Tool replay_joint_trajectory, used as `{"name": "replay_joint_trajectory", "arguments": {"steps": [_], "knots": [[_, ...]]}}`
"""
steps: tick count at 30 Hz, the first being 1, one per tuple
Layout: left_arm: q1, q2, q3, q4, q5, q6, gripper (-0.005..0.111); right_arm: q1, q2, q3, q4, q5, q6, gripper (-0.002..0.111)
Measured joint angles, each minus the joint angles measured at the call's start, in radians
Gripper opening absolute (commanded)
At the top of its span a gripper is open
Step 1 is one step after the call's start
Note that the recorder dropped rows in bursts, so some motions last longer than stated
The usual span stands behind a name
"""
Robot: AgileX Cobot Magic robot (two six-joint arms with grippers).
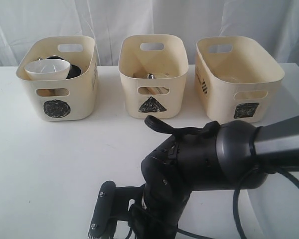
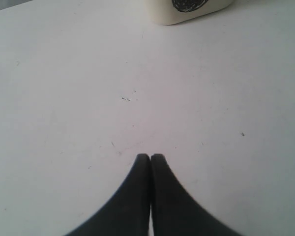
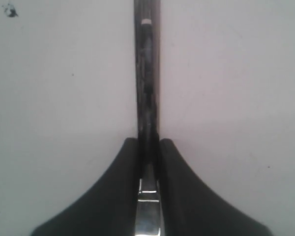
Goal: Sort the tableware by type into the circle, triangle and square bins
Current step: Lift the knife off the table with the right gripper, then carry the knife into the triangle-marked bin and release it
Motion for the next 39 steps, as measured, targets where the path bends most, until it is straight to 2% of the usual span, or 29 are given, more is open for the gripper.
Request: {"name": "replay_joint_trajectory", "arguments": {"steps": [18,24,26,28,29,30,32,35,36,39], "knots": [[0.0,0.0,0.0,0.0,0.0,0.0,0.0,0.0,-0.065,0.011,-0.015,-0.075,0.002,0.0],[0.0,0.0,0.0,0.0,0.0,0.0,0.0,0.0,-0.186,0.009,-0.041,-0.13,0.057,0.0],[0.0,0.0,0.0,0.0,0.0,0.0,0.0,0.0,-0.222,-0.018,-0.123,-0.132,0.118,0.0],[0.0,0.0,0.0,0.0,0.0,0.0,0.0,-0.004,-0.252,-0.062,-0.291,-0.136,0.244,0.0],[0.0,0.0,0.0,0.0,0.0,0.0,0.0,-0.028,-0.262,-0.105,-0.417,-0.141,0.343,0.0],[0.0,0.0,0.0,0.0,0.0,0.0,0.0,-0.042,-0.264,-0.122,-0.463,-0.144,0.384,0.0],[0.0,0.0,0.0,0.0,0.0,0.0,0.0,-0.134,-0.264,-0.206,-0.604,-0.193,0.486,0.0],[0.0,0.0,0.0,0.0,0.0,0.0,0.0,-0.244,-0.258,-0.27,-0.628,-0.346,0.581,0.0],[0.0,0.0,0.0,0.0,0.0,0.0,0.0,-0.301,-0.248,-0.287,-0.63,-0.45,0.632,0.0],[0.0,0.0,0.0,0.0,0.0,0.0,0.0,-0.388,-0.205,-0.295,-0.627,-0.708,0.715,0.0]]}}
